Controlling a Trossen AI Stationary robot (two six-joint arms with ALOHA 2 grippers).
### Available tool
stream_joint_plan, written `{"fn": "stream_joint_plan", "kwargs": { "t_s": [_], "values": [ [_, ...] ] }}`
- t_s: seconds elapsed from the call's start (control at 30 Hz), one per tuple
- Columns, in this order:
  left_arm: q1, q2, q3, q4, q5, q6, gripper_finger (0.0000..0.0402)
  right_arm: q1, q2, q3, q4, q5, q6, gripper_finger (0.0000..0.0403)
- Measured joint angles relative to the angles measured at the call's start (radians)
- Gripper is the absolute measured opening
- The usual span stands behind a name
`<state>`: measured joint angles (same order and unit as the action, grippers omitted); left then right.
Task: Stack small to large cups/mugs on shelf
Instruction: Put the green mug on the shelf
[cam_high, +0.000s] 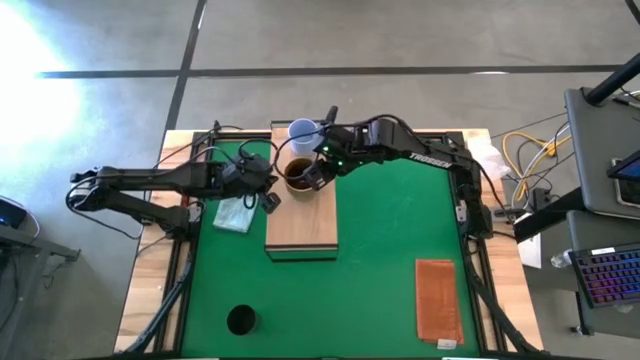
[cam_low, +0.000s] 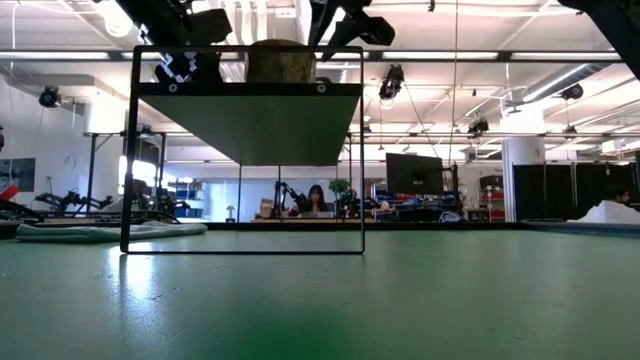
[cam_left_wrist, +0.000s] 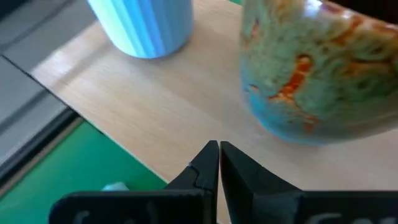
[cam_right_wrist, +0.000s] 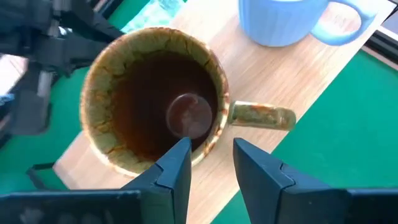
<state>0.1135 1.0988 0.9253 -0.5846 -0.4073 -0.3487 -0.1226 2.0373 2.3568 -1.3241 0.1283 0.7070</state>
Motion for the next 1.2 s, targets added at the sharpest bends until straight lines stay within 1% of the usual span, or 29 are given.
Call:
{"fn": "stream_joint_plan", "kwargs": {
  "t_s": [0.13, 0.2, 0.27, 0.4, 0.53, 0.77, 1.1, 1.2],
  "values": [
    [-0.026, 0.0, 0.0, 0.001, 0.054, -0.066, 0.0, 0.0, 0.001, -0.001, -0.005, 0.012, -0.041, 0.0112],
    [-0.06, 0.0, 0.0, 0.001, 0.071, -0.091, 0.0, -0.004, -0.003, -0.001, -0.007, 0.053, -0.058, 0.0112],
    [-0.098, 0.0, 0.0, 0.001, 0.072, -0.11, 0.0, -0.017, -0.005, -0.001, -0.007, 0.078, -0.061, 0.0111],
    [-0.151, 0.0, 0.0, 0.002, 0.055, -0.149, 0.0, -0.049, -0.005, -0.001, -0.007, 0.085, -0.061, 0.0111],
    [-0.177, 0.0, 0.0, 0.04, 0.054, -0.17, 0.0, -0.079, -0.005, -0.001, -0.006, 0.089, -0.063, 0.0091],
    [-0.183, 0.023, 0.0, 0.168, 0.054, -0.168, 0.0, -0.12, -0.005, -0.007, -0.003, 0.088, -0.081, 0.0017],
    [-0.183, 0.071, 0.0, 0.164, 0.051, -0.16, 0.0, -0.115, 0.053, -0.011, -0.004, 0.07, -0.105, 0.0012],
    [-0.183, 0.071, 0.0, 0.164, 0.023, -0.158, 0.0, -0.114, 0.055, -0.011, -0.003, 0.04, -0.115, 0.0012]
  ]
}}
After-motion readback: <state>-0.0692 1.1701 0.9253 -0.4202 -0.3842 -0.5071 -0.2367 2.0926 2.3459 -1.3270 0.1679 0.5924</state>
